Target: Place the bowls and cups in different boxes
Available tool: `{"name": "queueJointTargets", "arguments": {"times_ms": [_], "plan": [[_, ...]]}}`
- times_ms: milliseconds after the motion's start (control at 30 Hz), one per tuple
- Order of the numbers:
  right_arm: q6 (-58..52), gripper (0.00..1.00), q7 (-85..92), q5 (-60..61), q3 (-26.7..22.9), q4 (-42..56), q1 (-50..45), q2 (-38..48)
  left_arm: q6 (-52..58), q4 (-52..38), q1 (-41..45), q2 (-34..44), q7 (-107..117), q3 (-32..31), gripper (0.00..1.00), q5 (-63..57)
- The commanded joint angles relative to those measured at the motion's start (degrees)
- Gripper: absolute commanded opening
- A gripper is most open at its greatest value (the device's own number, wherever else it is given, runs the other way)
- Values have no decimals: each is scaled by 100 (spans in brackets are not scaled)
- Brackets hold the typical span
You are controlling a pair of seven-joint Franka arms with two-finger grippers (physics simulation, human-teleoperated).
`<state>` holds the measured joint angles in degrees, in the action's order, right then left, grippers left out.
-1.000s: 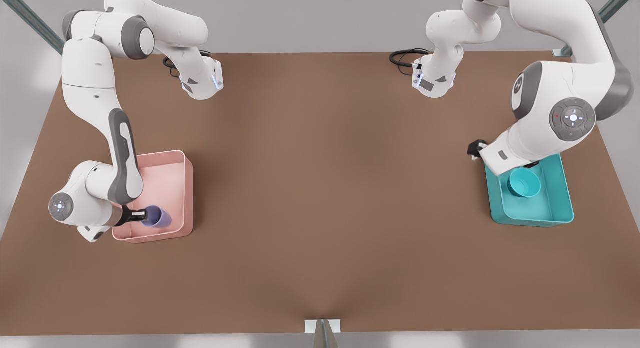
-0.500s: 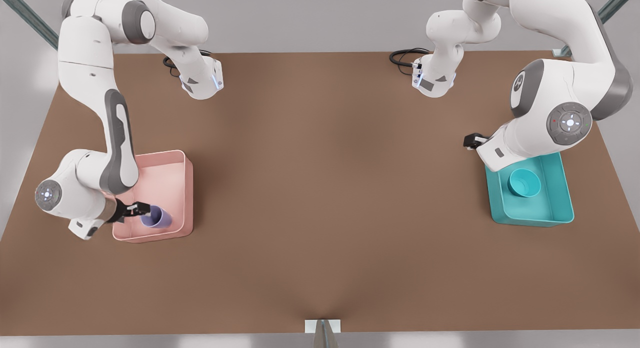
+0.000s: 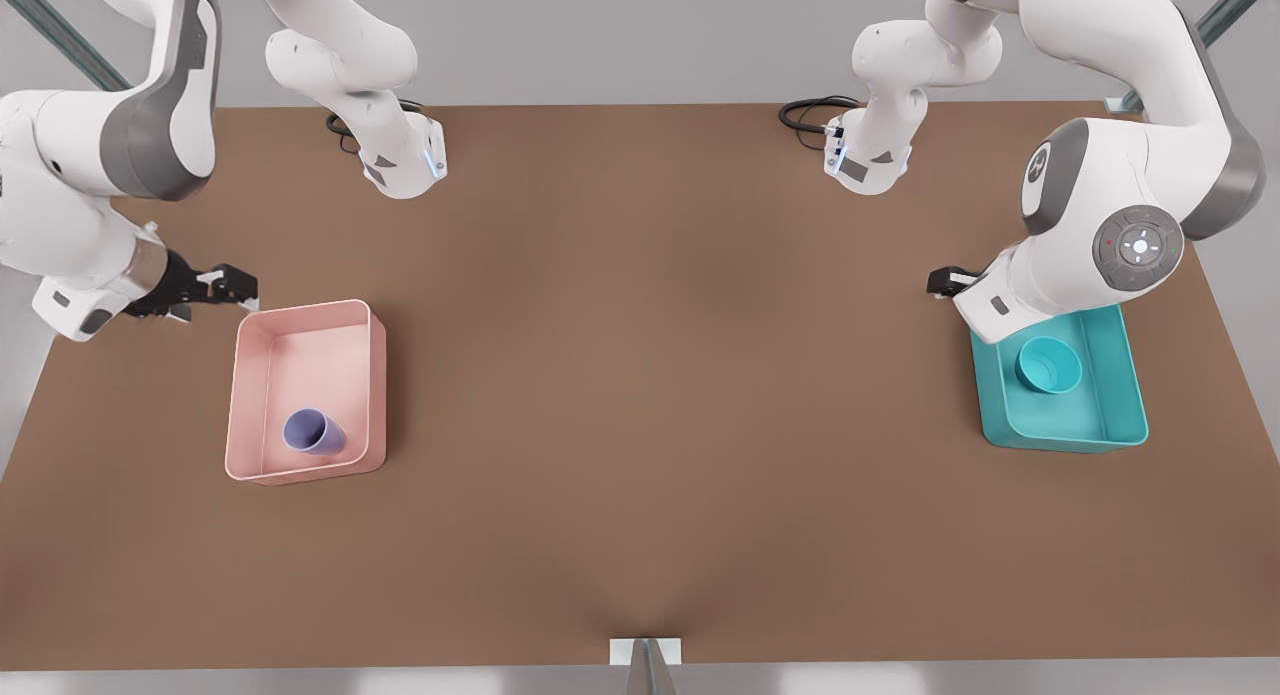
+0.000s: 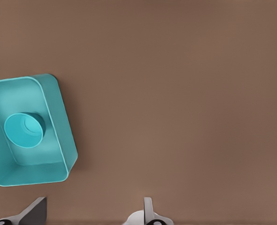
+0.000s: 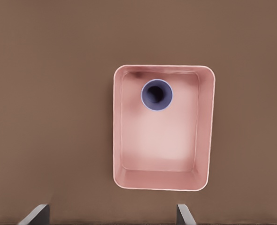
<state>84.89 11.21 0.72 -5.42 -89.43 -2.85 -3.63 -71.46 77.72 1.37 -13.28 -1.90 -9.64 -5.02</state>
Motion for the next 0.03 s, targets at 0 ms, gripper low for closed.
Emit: {"name": "queueJointTargets", "arguments": {"times_ms": [0], "plan": [[-420,100,-1323,-37,-3,4,-22,11,10,-2,4,1,111,-2,100,-8]]}}
